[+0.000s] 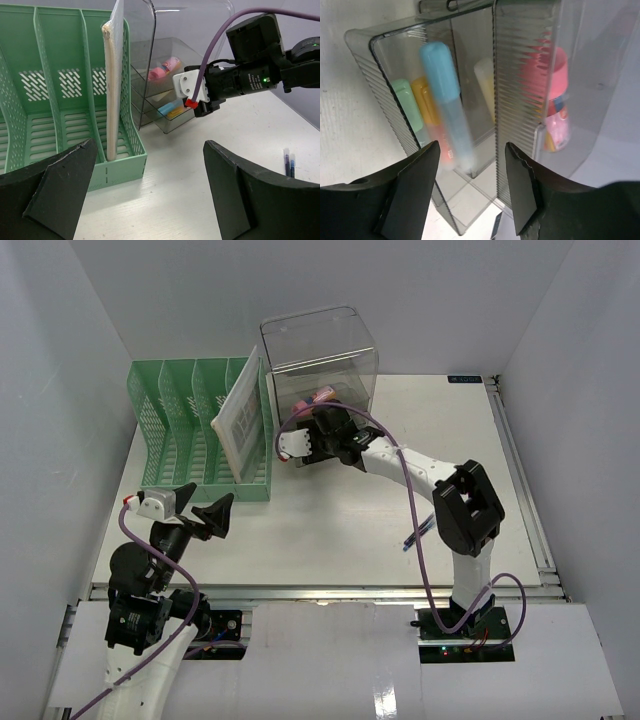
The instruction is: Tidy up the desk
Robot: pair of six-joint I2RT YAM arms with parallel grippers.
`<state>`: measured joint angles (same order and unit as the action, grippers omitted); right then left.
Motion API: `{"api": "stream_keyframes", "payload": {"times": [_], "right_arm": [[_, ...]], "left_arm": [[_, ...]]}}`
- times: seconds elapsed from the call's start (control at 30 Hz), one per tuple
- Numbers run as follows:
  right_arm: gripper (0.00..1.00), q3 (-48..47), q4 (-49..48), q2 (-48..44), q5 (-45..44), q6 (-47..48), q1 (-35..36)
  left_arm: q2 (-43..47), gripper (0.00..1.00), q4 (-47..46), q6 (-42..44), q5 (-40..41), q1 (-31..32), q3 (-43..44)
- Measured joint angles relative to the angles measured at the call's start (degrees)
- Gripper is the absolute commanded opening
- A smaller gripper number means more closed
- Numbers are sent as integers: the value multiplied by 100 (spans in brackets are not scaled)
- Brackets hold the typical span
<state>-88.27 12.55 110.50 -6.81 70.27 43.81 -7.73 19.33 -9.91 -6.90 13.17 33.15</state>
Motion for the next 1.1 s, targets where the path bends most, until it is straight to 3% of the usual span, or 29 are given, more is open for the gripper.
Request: {"api": "stream_keyframes", "payload": {"times": [0.23, 0.37, 0.47, 0.6, 0.73, 0.9, 1.1], "right_arm": [[50, -2, 131, -153, 430, -162, -40], [18, 21, 747, -671, 1751, -93, -227], [9, 163, 1371, -1260, 2764, 663, -443], [8, 487, 2034, -1669, 3365, 1585, -577], [8, 620, 2379, -1254, 3274, 2029, -565], [8, 450, 2494, -324, 2818, 2006, -575], [8, 13, 1887, 390, 2078, 1587, -594]], "left_arm": [[1, 98, 0, 0, 0, 0, 0], [0, 98, -1, 2, -3, 0, 0], [0, 98, -1, 2, -6, 0, 0], [0, 98, -2, 2, -21, 0, 0], [2, 98, -2, 4, -23, 0, -1], [2, 98, 0, 4, -24, 0, -4], [2, 98, -2, 16, -43, 0, -8]]}}
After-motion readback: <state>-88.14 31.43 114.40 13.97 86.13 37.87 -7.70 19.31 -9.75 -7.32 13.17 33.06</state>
